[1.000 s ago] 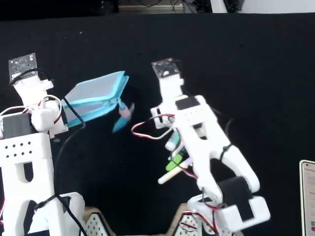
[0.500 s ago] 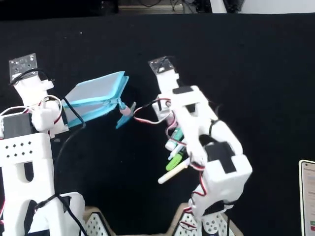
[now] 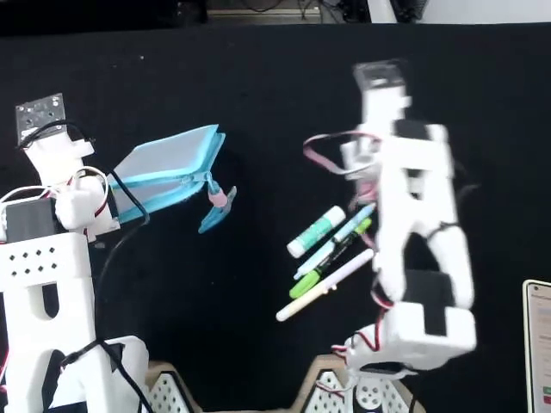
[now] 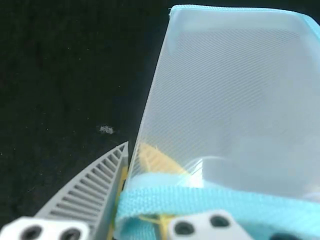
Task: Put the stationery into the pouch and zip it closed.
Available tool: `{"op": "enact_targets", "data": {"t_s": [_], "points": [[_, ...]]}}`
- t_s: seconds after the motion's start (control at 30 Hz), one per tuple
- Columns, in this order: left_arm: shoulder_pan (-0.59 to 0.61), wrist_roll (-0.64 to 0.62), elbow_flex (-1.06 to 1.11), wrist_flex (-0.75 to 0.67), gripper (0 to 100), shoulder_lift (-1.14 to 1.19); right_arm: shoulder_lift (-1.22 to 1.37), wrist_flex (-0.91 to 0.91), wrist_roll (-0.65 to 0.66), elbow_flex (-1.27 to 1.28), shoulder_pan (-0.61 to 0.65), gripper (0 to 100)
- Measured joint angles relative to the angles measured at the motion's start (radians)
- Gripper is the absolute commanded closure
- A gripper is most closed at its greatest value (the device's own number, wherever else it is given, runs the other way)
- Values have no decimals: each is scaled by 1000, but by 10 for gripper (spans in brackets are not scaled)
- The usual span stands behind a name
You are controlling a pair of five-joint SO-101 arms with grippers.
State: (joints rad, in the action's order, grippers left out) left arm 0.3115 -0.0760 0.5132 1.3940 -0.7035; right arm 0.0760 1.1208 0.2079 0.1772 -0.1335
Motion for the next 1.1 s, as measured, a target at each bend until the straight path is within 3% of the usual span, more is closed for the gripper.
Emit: {"op": "enact_targets", "data": {"t_s": [0.27, 0.53, 0.73, 1.1], "points": [[0, 0, 0, 0, 970, 0, -3, 80, 180, -52, -298, 987], [0, 0, 0, 0, 970, 0, 186, 83, 258, -2, -483, 978], [0, 0, 0, 0, 970, 0, 203, 157, 258, -2, -522, 823], [0, 0, 0, 0, 970, 0, 203, 186, 258, -2, -520, 815]]}}
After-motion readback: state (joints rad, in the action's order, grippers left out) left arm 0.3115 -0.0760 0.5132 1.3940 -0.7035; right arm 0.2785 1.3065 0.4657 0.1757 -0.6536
